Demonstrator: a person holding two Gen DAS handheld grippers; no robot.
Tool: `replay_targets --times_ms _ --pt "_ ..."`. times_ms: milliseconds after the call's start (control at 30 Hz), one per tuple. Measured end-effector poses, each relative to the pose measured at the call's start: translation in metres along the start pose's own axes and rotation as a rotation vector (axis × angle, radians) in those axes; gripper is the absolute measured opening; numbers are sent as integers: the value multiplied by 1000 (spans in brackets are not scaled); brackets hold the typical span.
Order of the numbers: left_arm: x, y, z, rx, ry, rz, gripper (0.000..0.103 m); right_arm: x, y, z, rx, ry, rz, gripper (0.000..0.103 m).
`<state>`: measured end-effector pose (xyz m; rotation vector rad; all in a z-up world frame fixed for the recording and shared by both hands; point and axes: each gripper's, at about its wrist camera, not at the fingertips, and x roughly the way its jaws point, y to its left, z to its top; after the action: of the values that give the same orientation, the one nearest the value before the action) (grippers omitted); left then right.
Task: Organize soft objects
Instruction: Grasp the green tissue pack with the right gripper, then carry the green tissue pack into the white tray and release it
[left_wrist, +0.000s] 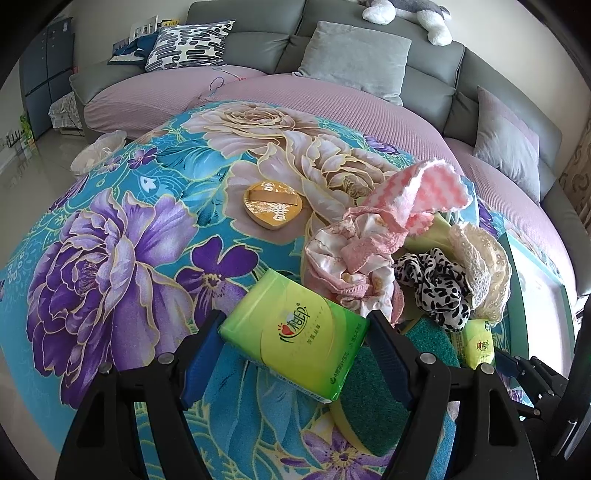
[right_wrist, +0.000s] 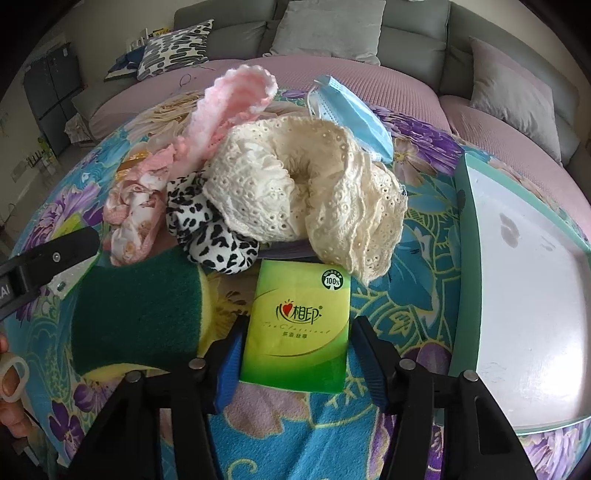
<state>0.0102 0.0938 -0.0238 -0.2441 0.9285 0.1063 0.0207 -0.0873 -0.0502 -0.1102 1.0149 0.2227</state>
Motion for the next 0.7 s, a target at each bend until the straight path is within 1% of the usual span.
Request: replay_targets --times_ms 67,300,467,567,700 --pt "-2 -2 0 5 -3 2 78 -1 -3 -1 15 -4 14 50" --pt "-12 -10 0 14 -27 9 78 -12 -12 -6 53 -10 83 49" --pt "-25 -21 3 24 -54 6 78 -37 -25 -8 92 -58 134 49" --pt "-34 -34 9 35 -76 -3 78 -59 -39 -5 113 -103 126 49" --pt "-45 -63 20 88 -102 -24 78 -82 -66 2 165 -154 99 49"
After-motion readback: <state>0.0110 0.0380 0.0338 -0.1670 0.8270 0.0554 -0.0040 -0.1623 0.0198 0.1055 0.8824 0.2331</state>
